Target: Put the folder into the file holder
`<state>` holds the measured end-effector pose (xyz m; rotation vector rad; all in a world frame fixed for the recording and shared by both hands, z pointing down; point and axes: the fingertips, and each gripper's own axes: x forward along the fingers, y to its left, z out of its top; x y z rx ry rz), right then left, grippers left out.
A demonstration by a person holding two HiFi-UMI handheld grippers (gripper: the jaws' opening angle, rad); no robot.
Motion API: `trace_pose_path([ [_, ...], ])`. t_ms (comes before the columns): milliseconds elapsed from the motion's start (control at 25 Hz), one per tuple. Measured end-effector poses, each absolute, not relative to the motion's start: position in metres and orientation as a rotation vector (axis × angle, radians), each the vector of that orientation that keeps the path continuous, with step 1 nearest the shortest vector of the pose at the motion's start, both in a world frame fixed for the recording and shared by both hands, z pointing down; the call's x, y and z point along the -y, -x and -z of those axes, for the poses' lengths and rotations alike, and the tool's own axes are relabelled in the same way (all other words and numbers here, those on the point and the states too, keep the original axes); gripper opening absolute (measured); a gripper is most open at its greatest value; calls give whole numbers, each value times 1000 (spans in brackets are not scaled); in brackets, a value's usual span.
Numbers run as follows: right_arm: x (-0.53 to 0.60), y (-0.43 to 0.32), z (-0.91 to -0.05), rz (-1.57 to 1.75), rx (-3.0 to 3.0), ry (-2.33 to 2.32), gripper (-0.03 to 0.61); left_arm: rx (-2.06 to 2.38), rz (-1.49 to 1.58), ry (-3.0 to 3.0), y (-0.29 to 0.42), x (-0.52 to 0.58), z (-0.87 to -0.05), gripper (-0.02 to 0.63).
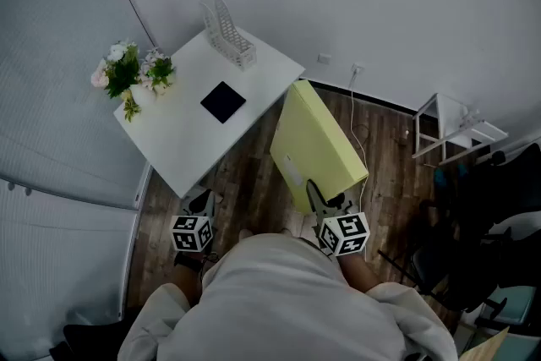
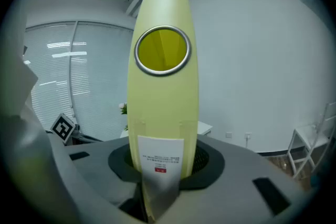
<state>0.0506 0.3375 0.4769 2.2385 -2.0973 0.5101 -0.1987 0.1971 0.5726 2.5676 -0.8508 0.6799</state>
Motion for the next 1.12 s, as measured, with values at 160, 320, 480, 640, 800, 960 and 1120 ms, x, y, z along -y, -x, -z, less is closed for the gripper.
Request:
trace_pose_path([
  [160,-341,-57,-478,-519,2092,-2241,147,858,-684,-2562,196,-201,-573,8],
  [320,-342,-68,-478,-516,2103,-2231,147,866,-692,-2554,188,-204,-575,9],
  [480,-344,-78,-478,-506,2127,-2214,156,877,-703,-2549,176,-210,-575,9],
  [640,-338,-90,-480,-522,2170,-2195,155,901,-701,-2537,169,-218,-576,8],
  [800,-319,-99,-489,-547,2181,-2172,155,921,-740,-2493,177,-226,-591,9],
  [960,-290,-106,-489,-542,2194,-2150,155,966,-750,-2430,190,-210,-603,9],
  [1120,-244,-117,-493,-521,2181,-2133,153,951,-728,-2410,176,-174,-617,9],
])
